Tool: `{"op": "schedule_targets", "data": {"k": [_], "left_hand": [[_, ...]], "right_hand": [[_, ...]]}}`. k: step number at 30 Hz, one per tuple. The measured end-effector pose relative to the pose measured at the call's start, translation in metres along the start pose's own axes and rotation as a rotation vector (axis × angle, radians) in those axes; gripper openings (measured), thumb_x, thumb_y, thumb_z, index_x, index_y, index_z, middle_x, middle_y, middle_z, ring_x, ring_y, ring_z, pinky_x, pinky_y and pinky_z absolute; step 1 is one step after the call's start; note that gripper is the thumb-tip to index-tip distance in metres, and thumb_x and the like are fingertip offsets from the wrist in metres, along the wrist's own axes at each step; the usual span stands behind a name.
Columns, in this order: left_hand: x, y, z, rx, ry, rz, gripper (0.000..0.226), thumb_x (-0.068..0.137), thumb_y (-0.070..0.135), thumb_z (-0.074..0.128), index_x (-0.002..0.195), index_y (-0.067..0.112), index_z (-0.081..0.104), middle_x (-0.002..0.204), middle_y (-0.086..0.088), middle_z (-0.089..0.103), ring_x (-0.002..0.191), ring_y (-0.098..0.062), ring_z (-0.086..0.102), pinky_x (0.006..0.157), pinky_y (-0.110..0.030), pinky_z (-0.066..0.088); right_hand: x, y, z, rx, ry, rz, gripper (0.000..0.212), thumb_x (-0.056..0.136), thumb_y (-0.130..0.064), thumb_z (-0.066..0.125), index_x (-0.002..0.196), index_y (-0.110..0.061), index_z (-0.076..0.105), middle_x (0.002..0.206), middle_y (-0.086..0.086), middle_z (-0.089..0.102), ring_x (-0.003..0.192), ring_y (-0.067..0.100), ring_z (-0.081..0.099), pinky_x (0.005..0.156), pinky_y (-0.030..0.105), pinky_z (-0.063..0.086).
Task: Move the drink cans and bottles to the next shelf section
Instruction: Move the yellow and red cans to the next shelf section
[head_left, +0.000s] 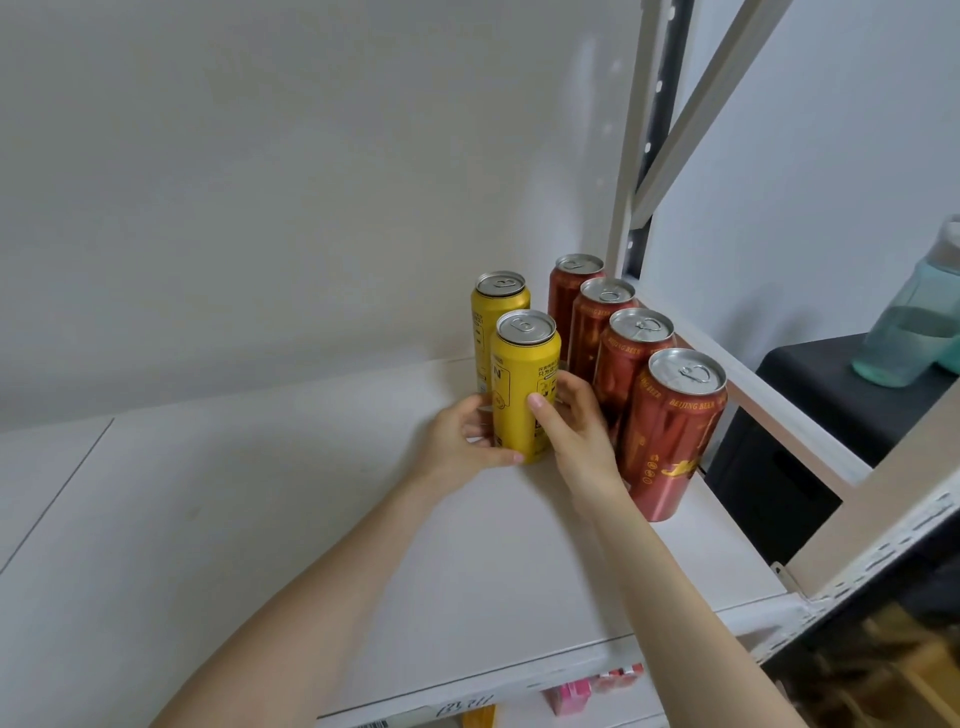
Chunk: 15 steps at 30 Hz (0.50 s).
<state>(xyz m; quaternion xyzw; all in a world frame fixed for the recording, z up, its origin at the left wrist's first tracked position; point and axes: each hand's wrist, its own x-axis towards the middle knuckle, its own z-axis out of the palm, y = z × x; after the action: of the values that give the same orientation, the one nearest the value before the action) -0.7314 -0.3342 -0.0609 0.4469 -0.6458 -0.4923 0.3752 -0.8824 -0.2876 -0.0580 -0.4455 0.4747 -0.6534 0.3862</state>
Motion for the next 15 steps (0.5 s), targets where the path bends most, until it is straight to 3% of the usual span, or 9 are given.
{"op": "schedule_targets", "data": {"k": [9,15], "left_hand": [[0.01,-0.001,-0.002,0.008,0.037,-0.008,0.067,0.062,-0.007,0.088,0.121,0.009,0.061,0.1,-0.005,0.071,0.087,-0.005,0.07,0.074,-0.018,0.055],[0.017,-0.001,-0.005,0.021,0.047,-0.001,0.066,0.062,-0.006,0.088,0.121,0.008,0.062,0.1,-0.006,0.072,0.091,-0.013,0.069,0.077,-0.021,0.057]], "right_hand": [[0.01,0.002,0.007,0.002,0.032,0.003,0.041,0.095,-0.017,0.064,0.133,-0.011,0.051,0.129,0.007,0.063,0.123,0.019,0.058,0.106,0.046,0.046],[0.017,0.004,0.012,0.024,0.038,0.009,0.037,0.094,-0.02,0.066,0.128,-0.021,0.053,0.125,-0.002,0.064,0.117,0.009,0.06,0.097,0.03,0.049]]}}
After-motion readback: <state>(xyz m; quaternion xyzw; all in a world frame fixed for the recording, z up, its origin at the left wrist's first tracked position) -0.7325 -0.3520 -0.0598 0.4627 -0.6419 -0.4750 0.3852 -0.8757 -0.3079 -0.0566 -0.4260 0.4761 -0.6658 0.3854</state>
